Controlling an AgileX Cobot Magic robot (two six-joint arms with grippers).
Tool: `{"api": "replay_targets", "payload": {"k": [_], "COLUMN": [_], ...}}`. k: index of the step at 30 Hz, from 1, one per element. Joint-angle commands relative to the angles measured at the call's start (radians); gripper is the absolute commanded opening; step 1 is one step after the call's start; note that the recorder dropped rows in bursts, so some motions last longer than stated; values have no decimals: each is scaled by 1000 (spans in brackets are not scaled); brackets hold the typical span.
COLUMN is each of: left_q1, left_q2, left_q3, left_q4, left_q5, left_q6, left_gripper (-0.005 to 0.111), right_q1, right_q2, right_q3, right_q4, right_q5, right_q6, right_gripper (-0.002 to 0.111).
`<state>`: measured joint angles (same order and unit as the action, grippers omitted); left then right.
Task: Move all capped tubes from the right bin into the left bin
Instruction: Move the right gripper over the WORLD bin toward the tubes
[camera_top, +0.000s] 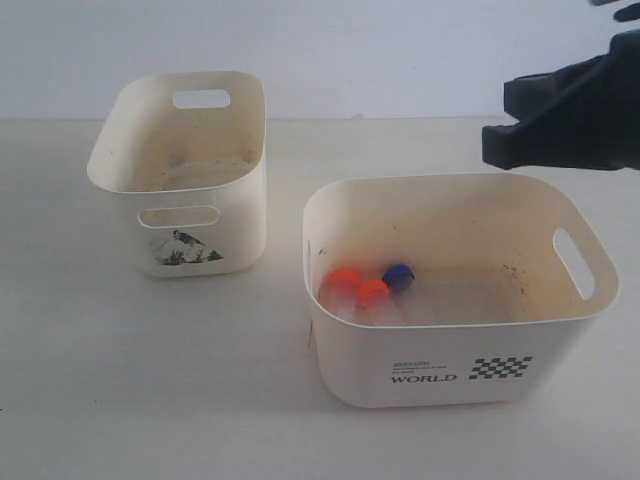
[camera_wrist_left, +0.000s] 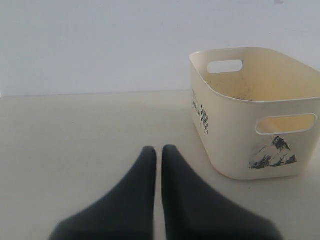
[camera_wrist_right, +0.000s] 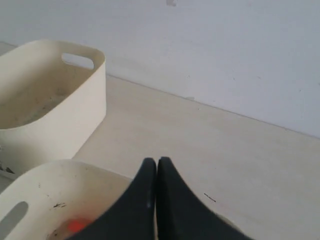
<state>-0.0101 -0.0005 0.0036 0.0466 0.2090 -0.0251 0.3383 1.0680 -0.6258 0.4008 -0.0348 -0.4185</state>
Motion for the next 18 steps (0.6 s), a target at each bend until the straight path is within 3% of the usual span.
{"api": "replay_targets", "payload": {"k": [1, 7, 18], "left_q1": [0, 0, 0], "left_q2": [0, 0, 0], "left_q3": [-4, -4, -4], "left_q4": [2, 2, 2], "left_q5": [0, 0, 0], "left_q6": [-10, -10, -10], "left_gripper": [4, 4, 4], "right_q1": [2, 2, 2], "right_q2": [84, 117, 154], "right_q3": [-11, -27, -27], "right_q4": [-4, -6, -6], "right_q5": [-58, -36, -174], "right_q6": [-37, -265, -265], "right_gripper": [0, 0, 0]}}
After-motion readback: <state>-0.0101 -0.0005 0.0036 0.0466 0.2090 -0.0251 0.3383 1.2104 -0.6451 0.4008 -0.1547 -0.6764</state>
